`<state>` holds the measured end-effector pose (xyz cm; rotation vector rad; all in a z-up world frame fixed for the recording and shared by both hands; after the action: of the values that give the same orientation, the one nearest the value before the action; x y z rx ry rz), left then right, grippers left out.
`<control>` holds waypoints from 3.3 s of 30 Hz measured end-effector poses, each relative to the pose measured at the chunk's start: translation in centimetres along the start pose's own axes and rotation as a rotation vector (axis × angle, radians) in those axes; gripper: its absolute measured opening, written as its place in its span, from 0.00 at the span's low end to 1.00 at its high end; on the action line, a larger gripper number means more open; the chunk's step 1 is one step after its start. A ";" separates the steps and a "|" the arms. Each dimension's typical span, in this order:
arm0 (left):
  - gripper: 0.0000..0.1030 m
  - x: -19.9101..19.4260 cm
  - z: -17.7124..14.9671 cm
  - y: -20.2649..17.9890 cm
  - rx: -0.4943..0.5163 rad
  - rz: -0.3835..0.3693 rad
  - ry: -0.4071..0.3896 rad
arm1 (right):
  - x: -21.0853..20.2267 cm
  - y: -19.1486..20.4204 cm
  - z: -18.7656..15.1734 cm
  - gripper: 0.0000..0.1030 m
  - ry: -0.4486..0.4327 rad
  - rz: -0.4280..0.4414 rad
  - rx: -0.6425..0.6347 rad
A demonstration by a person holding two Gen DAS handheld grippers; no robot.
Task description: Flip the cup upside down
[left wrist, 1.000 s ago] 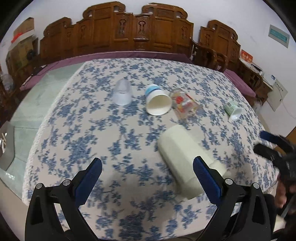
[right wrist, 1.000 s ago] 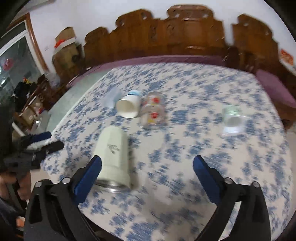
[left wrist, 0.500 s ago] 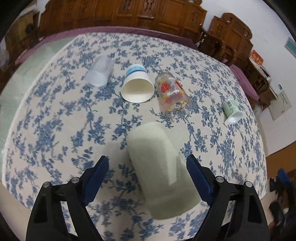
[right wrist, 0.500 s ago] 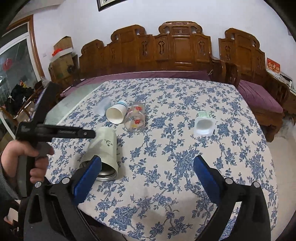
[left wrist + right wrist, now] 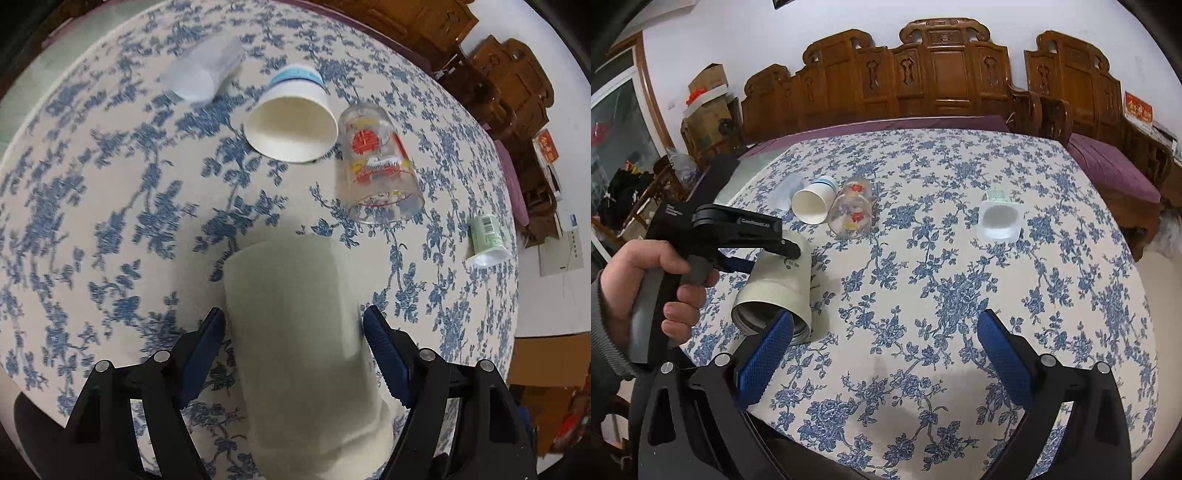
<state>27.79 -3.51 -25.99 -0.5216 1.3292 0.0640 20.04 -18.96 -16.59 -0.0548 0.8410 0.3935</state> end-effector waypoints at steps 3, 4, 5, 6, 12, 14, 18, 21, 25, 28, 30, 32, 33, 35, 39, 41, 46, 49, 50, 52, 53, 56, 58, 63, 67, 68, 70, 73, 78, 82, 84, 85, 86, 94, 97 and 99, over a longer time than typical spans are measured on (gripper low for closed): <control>0.74 0.5 0.1 -0.3 0.010 0.008 0.018 | 0.2 0.0 -0.1 0.97 0.005 -0.001 -0.001; 0.74 0.5 0.1 -0.4 0.015 0.014 0.019 | 0.3 -0.1 -0.2 0.97 0.009 0.002 0.004; 0.74 0.7 0.1 -0.5 0.018 0.021 0.024 | 0.4 -0.1 -0.3 0.97 0.013 0.004 0.006; 0.74 0.8 0.2 -0.6 0.020 0.024 0.029 | 0.5 -0.2 -0.4 0.97 0.018 0.004 0.007; 0.78 2.0 0.0 -0.6 0.057 0.072 0.074 | 0.5 -0.2 -0.7 0.97 0.023 0.004 0.008; 0.77 1.9 0.0 -0.4 0.058 0.082 0.069 | 0.5 -0.2 -0.6 0.97 0.021 0.004 0.006; 0.74 1.2 0.0 -0.5 0.117 0.117 0.032 | 0.6 -0.1 -0.7 0.97 0.023 0.009 0.004; 0.73 -0.6 -0.2 -0.6 0.174 0.115 -0.019 | 0.7 -0.1 -0.8 0.97 0.027 0.010 0.004; 0.71 -4.0 -0.9 -1.1 0.251 0.084 -0.106 | 0.7 -0.3 -0.8 0.97 0.030 0.013 0.011; 0.69 -5.8 -1.6 -1.7 0.290 0.070 -0.154 | 0.8 -0.5 -0.8 0.96 0.032 0.006 0.009; 0.68 -6.5 -2.0 -2.4 0.331 0.073 -0.185 | 1.0 -0.7 -0.9 0.96 0.035 0.002 0.011; 0.67 -6.7 -2.4 -3.1 0.375 0.098 -0.213 | 1.0 -0.8 -1.0 0.96 0.036 -0.002 0.011; 0.67 -6.8 -2.5 -3.3 0.404 0.113 -0.233 | 1.1 -0.8 -1.1 0.96 0.037 -0.004 0.011; 0.67 -6.5 -2.6 -4.1 0.434 0.128 -0.254 | 1.2 -0.9 -1.2 0.96 0.041 -0.005 0.011; 0.67 -6.1 -3.0 -5.6 0.480 0.129 -0.268 | 1.5 -1.0 -1.4 0.96 0.048 -0.008 0.011; 0.67 -6.2 -3.0 -6.4 0.506 0.138 -0.289 | 1.6 -1.0 -1.5 0.96 0.050 -0.009 0.010; 0.67 -5.8 -3.1 -7.7 0.535 0.140 -0.304 | 1.6 -1.2 -1.6 0.96 0.050 -0.013 0.014; 0.67 -5.5 -3.2 -7.9 0.542 0.141 -0.309 | 1.6 -1.4 -1.5 0.96 0.046 -0.016 0.015; 0.67 -5.3 -3.2 -8.0 0.544 0.141 -0.307 | 1.5 -1.4 -1.5 0.96 0.045 -0.016 0.015; 0.67 -4.8 -3.4 -7.9 0.542 0.136 -0.290 | 1.5 -1.4 -1.4 0.96 0.044 -0.018 0.012; 0.68 -4.7 -3.4 -8.0 0.547 0.138 -0.292 | 1.5 -1.4 -1.4 0.96 0.044 -0.019 0.011; 0.68 -5.3 -3.7 -8.1 0.559 0.130 -0.317 | 1.4 -1.5 -1.4 0.94 0.041 -0.021 0.015; 0.68 -6.1 -4.0 -8.2 0.560 0.120 -0.333 | 1.4 -1.6 -1.3 0.94 0.041 -0.023 0.017; 0.68 -8.0 -5.2 -7.2 0.540 0.083 -0.362 | 0.7 -1.4 -0.8 0.94 0.018 -0.033 0.017; 0.68 -9.5 -6.5 -6.0 0.525 0.057 -0.386 | -0.3 -0.7 -0.1 0.94 -0.010 -0.033 0.014; 0.69 -9.9 -6.8 -5.7 0.519 0.051 -0.391 | -0.5 -0.5 0.1 0.94 -0.017 -0.035 0.007; 0.73 -10.8 -7.4 -5.0 0.511 0.035 -0.408 | -0.9 -0.1 0.5 0.94 -0.032 -0.045 0.004; 0.83 -12.0 -7.9 -3.8 0.492 0.020 -0.423 | -1.5 0.8 1.2 0.94 -0.054 -0.051 0.003; 0.92 -14.0 -8.5 -1.7 0.463 0.007 -0.456 | -2.8 2.1 1.7 0.94 -0.078 -0.052 0.014; 0.92 -15.3 -9.1 -0.1 0.445 0.018 -0.475 | -3.7 3.0 1.7 0.98 -0.093 -0.043 0.048; 0.92 -16.0 -9.5 0.5 0.452 0.034 -0.492 | -4.0 3.5 1.5 0.98 -0.092 -0.033 0.059; 0.92 -16.2 -9.6 0.8 0.456 0.045 -0.498 | -4.1 3.7 1.4 0.98 -0.091 -0.033 0.063; 0.92 -16.5 -9.8 1.1 0.459 0.056 -0.504 | -4.3 4.0 1.2 0.98 -0.092 -0.037 0.067; 0.92 -19.0 -11.9 3.2 0.444 0.051 -0.560 | -6.4 6.2 -0.5 0.98 -0.124 -0.045 0.071; 0.92 -20.0 -12.7 3.6 0.435 0.042 -0.589 | -7.7 7.0 -0.7 0.98 -0.153 -0.055 0.056; 0.92 -21.1 -13.3 3.7 0.436 0.032 -0.618 | -9.4 7.7 -0.5 0.98 -0.197 -0.069 0.039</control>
<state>9.12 -0.34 -9.38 -0.0877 0.7126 -0.0377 11.23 -14.95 -9.19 -0.0080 0.6499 0.3118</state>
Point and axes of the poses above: each gripper's, at about its wrist camera, not at the fingertips, and x roughly the way its jaws point, y to its left, z to its top, the point moved 9 cm from there along x, roughly the way its jaws point, and after that the axes turned 5 degrees about -x, right-handed, at the moved point
